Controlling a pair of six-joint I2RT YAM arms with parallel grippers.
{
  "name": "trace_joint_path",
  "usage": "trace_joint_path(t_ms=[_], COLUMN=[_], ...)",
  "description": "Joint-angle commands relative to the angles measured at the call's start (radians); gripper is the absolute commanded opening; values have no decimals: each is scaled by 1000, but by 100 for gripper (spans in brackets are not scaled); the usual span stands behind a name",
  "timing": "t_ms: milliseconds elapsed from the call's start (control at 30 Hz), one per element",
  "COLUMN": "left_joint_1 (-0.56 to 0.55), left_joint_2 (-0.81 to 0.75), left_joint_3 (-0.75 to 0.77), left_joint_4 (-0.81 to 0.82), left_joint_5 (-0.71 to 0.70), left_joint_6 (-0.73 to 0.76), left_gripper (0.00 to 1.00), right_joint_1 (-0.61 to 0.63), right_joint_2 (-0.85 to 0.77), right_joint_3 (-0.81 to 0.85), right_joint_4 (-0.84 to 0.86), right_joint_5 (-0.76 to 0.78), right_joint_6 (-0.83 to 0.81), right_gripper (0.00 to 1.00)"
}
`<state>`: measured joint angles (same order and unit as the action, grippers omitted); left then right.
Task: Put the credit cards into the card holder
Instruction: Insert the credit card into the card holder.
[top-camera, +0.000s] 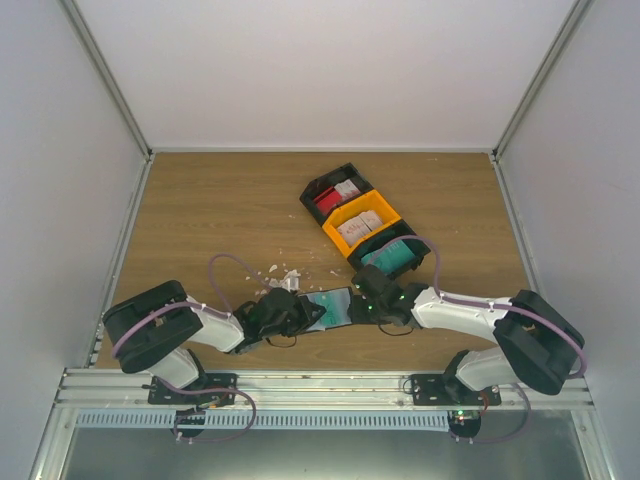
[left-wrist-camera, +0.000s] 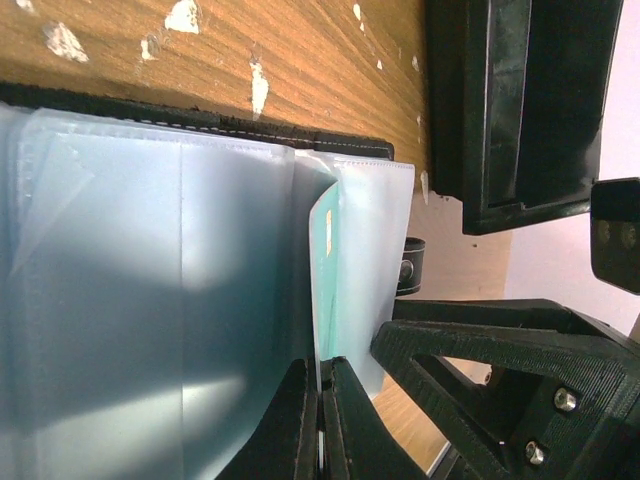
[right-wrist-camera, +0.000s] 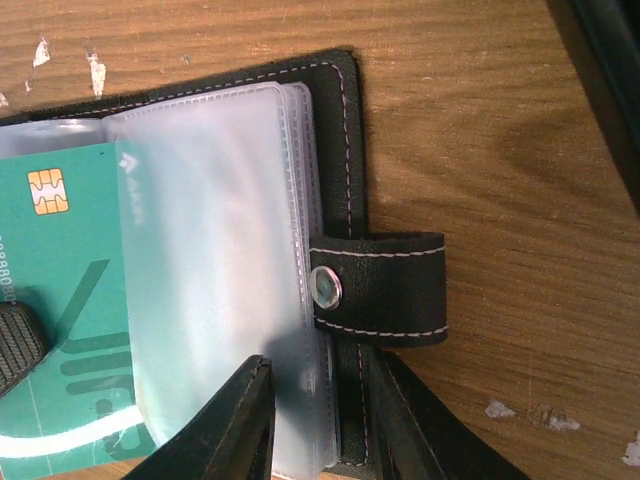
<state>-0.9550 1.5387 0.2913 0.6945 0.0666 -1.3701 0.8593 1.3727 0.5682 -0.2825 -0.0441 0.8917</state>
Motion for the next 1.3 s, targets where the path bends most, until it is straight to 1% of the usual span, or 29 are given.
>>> trace_joint_path(t_ms=[0,100,200,333,533,667,900,1033,1133,1267], left_joint_1=[-21,-21,-21,-23,-27,-26,-27,-28,-27,-28], left_joint_2=[21,41,61,88,95,46,-108,-151,-146,-98], left_joint_3=[-4,32,51,73,91,97,144,188,211,247], left_joint_4=[-17,-34,-18,29,-19,-108,-387,-533,-602,-628], left_joint_5=[8,-10,-21,19,85,101,82,57,36,31], left_joint_6=[26,66,87,124,185,228,283,292,302,329], left_gripper=[0,0,2,7,14,20,39,49,52,52], right_joint_1=[14,14,14,13,14,13,12,12,12,12], right_joint_2=[31,31,25,2,-39,-67,-61,-46,-46,-41], right_joint_3=[-36,-37,-40,-46,-62,-64,-59,-59,-59,-55], right_joint_4=[-5,8,25,55,54,19,3,18,25,25], right_joint_5=[-31,-45,-65,-99,-78,-37,-34,-46,-51,-51], right_joint_6=[6,-3,-8,-9,1,13,-2,-11,-17,-25], right_gripper=[29,29,29,29,30,33,36,36,36,36])
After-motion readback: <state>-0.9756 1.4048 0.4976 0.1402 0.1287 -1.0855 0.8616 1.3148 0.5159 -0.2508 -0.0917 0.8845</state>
